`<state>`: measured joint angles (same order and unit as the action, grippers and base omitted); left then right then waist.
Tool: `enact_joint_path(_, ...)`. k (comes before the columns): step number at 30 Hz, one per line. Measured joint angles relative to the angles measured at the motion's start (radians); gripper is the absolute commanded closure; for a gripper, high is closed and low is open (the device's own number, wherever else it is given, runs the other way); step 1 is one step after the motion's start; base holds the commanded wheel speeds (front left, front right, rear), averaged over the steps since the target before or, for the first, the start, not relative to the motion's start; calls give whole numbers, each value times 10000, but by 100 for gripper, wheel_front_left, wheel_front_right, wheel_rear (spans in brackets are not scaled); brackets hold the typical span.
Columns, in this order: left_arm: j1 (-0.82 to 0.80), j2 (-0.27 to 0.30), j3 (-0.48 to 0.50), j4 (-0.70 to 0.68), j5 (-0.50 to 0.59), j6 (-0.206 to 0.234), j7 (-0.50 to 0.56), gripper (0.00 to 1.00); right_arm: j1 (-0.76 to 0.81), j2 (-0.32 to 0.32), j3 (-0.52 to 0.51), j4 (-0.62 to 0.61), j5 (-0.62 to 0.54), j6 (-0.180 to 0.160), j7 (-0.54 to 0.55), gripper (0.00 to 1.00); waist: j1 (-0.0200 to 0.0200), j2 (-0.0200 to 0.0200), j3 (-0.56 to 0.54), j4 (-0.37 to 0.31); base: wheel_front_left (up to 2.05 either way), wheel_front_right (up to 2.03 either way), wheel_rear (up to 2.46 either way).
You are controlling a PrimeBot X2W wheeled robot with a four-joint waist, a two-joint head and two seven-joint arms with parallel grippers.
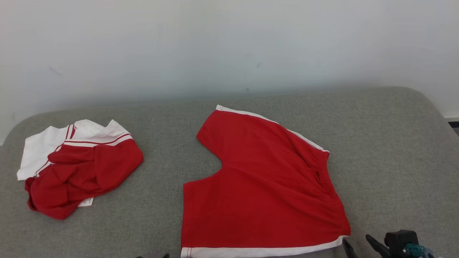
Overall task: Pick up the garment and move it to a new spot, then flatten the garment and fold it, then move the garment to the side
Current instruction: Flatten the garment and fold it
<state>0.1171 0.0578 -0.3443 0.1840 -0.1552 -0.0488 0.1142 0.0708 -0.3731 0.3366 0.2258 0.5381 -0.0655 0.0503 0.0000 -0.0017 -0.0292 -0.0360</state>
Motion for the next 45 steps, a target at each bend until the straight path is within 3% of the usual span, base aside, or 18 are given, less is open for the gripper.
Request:
enact_joint_path(19, -1737, -56, -773, 2284, -792, 52, 439, 0, -1632, 562, 704, 1726, -136, 276, 821, 0, 1, 0, 463, -106, 0, 0, 0)
enact_joint_path(20, -1811, -58, -840, 2378, -863, 61, 439, 7, -1671, 617, 729, 1810, -138, 284, 821, 0, 0, -1, 475, -104, 0, 0, 0)
enact_joint_path(21, -1811, -58, -840, 2378, -863, 61, 439, 40, -1671, 617, 729, 1810, -138, 284, 821, 22, 0, -1, 475, -104, 0, 0, 0)
enact_joint_path(22, -1898, -65, -897, 2499, -865, 65, 439, 61, -1702, 679, 761, 1918, -150, 303, 821, 69, 0, 0, 487, -103, 0, 0, 0)
enact_joint_path(23, -1943, -71, -928, 2556, -895, 98, 433, 91, -1722, 723, 790, 1996, -153, 303, 819, 100, 1, 0, 498, -103, 0, 0, 0)
enact_joint_path(24, -2057, -73, -1001, 2698, -989, 153, 339, 100, -1804, 807, 826, 2140, -169, 305, 813, 100, 1, 0, 519, -102, 0, 0, 0)
enact_joint_path(30, -2127, -79, -1135, 2878, -1149, 322, 61, 100, -1844, 882, 819, 2341, -171, 403, 606, 100, 0, 0, 553, -91, 0, 0, 0)
enact_joint_path(37, -2127, -100, -635, 2395, -1254, 393, -460, 100, -1756, 608, 326, 2042, 213, 767, 226, 100, 0, 0, 543, -40, 0, 0, 0)
enact_joint_path(45, -2654, 497, -370, 1358, -1256, 81, -633, 100, -1765, 489, 84, 1099, 798, 1277, 127, 100, 0, -1, 576, -167, 0, 0, 0)
